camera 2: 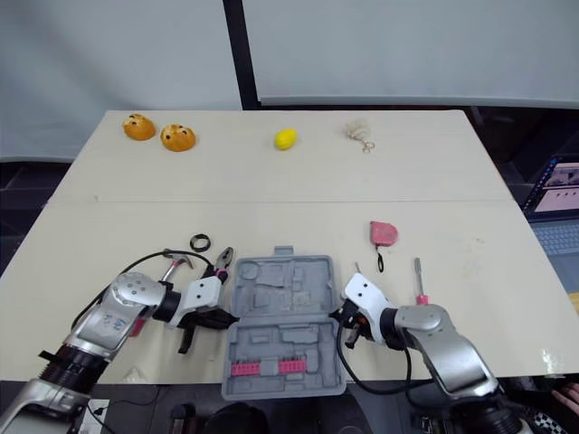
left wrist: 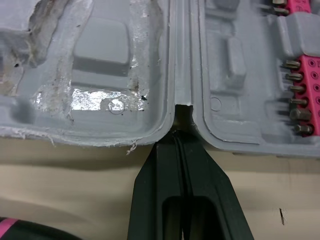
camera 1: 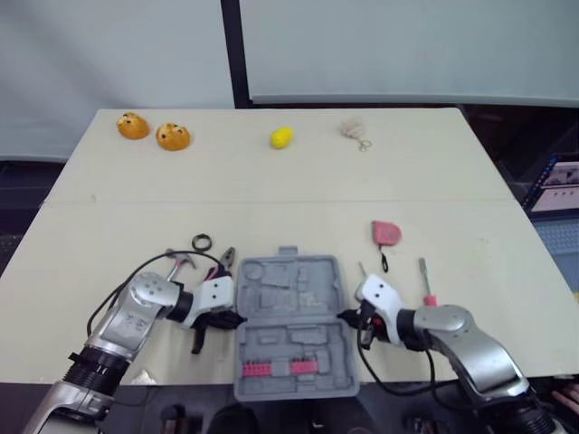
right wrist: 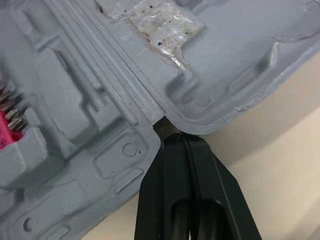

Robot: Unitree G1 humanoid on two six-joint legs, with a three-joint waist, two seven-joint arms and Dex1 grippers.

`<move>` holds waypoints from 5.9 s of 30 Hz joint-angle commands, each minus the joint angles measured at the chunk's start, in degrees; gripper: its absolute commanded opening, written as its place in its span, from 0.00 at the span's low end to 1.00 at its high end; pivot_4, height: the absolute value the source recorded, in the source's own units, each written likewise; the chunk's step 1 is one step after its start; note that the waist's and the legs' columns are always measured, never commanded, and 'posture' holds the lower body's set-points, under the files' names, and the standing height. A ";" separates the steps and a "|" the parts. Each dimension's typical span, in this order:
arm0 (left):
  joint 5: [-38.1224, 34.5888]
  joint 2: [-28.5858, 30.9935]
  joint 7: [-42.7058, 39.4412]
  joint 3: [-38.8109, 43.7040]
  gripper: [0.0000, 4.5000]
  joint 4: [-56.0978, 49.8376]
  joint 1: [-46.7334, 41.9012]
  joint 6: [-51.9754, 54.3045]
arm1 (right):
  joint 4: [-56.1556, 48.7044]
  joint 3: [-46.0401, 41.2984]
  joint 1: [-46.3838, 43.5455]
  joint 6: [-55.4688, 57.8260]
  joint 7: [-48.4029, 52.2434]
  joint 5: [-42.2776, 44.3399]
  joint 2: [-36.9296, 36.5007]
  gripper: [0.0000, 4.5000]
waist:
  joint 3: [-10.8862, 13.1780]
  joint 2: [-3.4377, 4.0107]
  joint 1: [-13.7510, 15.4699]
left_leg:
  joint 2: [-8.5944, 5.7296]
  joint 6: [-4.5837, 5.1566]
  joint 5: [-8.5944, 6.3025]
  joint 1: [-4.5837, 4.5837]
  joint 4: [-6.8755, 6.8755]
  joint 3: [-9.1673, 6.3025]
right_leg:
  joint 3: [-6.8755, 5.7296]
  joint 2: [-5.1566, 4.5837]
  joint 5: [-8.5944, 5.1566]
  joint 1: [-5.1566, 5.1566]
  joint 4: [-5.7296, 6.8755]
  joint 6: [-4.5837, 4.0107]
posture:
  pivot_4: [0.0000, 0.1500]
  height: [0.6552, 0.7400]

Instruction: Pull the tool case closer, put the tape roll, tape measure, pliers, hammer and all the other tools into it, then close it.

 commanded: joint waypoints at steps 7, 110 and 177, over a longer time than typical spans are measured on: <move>-0.38 -0.43 -0.23 -2.83 0.01 0.01 -0.78 -1.00 | -3.27 0.12 0.64 -0.74 -0.26 2.50 -0.37 0.01 | 0.00 0.00 0.10 | -0.01 0.01 0.00 0.08 0.00 -0.04 | -0.02 0.00 0.00 0.14 -0.04 0.00 | 1.00 1.00; 19.43 0.98 -4.53 -9.50 0.71 68.07 -53.90 -26.83 | -23.09 -15.36 -4.22 -0.27 -18.07 33.80 -3.78 1.00 | 0.15 -0.45 0.30 | -0.08 0.17 0.01 -0.75 0.16 -0.10 | -0.08 -0.05 0.04 -0.58 -0.03 0.15 | 1.00 1.00; 1.63 -4.77 -21.46 -16.17 0.01 29.59 -47.00 17.01 | -26.96 -15.68 8.14 -2.82 -19.08 31.31 -5.47 1.00 | 0.12 -0.44 1.18 | -0.03 0.18 0.01 -0.85 0.75 -0.24 | -0.07 -0.06 0.03 -0.56 0.52 0.13 | 1.00 1.00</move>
